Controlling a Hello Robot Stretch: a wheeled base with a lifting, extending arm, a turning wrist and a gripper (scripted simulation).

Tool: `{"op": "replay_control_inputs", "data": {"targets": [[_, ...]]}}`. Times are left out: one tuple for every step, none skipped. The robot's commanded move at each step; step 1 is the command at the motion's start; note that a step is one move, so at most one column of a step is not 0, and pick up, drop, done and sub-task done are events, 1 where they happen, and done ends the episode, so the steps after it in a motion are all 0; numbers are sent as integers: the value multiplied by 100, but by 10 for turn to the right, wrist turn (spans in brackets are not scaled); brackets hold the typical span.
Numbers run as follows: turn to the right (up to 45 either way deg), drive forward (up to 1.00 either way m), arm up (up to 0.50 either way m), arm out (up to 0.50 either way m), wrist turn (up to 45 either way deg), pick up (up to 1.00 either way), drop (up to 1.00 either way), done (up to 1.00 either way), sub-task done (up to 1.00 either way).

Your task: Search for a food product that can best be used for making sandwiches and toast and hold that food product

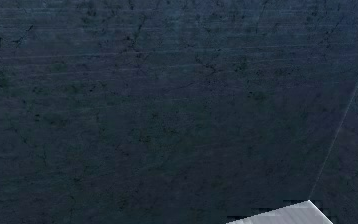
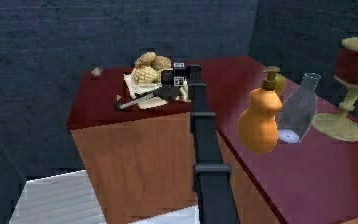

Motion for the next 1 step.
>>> {"op": "replay_control_inputs", "data": {"targets": [[0,0,10,0,0,0,0,0,0]]}}
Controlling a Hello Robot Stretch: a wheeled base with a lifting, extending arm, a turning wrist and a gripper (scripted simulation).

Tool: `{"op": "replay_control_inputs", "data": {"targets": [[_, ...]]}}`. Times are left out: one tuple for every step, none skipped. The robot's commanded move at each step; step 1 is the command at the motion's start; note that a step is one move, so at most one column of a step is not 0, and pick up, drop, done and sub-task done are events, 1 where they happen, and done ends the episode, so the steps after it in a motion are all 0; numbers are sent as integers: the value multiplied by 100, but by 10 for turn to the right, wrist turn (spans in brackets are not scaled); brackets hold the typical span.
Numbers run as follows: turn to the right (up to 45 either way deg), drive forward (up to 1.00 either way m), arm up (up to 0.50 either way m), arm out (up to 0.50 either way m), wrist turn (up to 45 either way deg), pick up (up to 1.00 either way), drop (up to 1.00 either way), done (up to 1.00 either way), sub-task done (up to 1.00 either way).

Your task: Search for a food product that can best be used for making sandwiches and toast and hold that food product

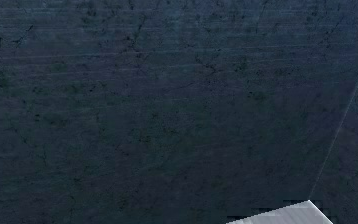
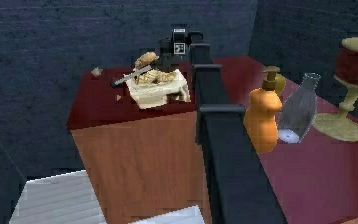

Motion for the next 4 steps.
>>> {"op": "replay_control_inputs", "data": {"targets": [[0,0,-10,0,0,0,0,0,0],[0,0,10,0,0,0,0,0,0],[0,0,0,0,-450,0,0,0,0],[0,0,0,0,-270,0,0,0,0]]}}
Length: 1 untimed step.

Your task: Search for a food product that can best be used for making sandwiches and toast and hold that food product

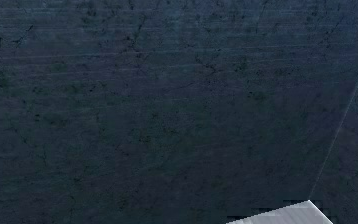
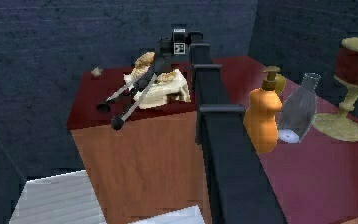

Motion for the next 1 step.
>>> {"op": "replay_control_inputs", "data": {"targets": [[0,0,0,-48,0,0,0,0,0]]}}
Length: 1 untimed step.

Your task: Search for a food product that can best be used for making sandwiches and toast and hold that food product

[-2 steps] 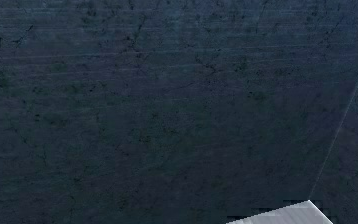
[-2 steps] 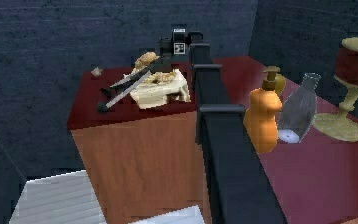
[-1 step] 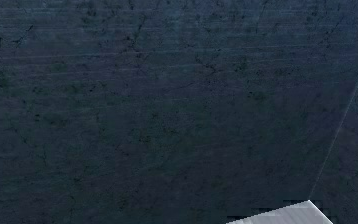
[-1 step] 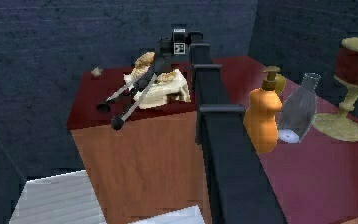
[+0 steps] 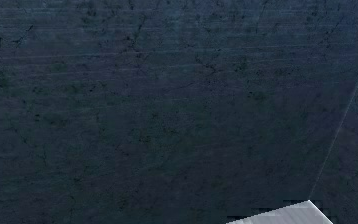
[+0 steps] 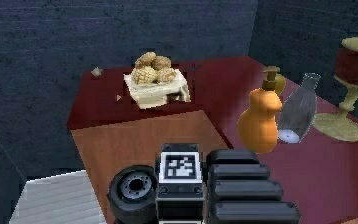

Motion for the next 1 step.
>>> {"op": "replay_control_inputs", "data": {"targets": [[450,0,0,0,0,0,0,0,0]]}}
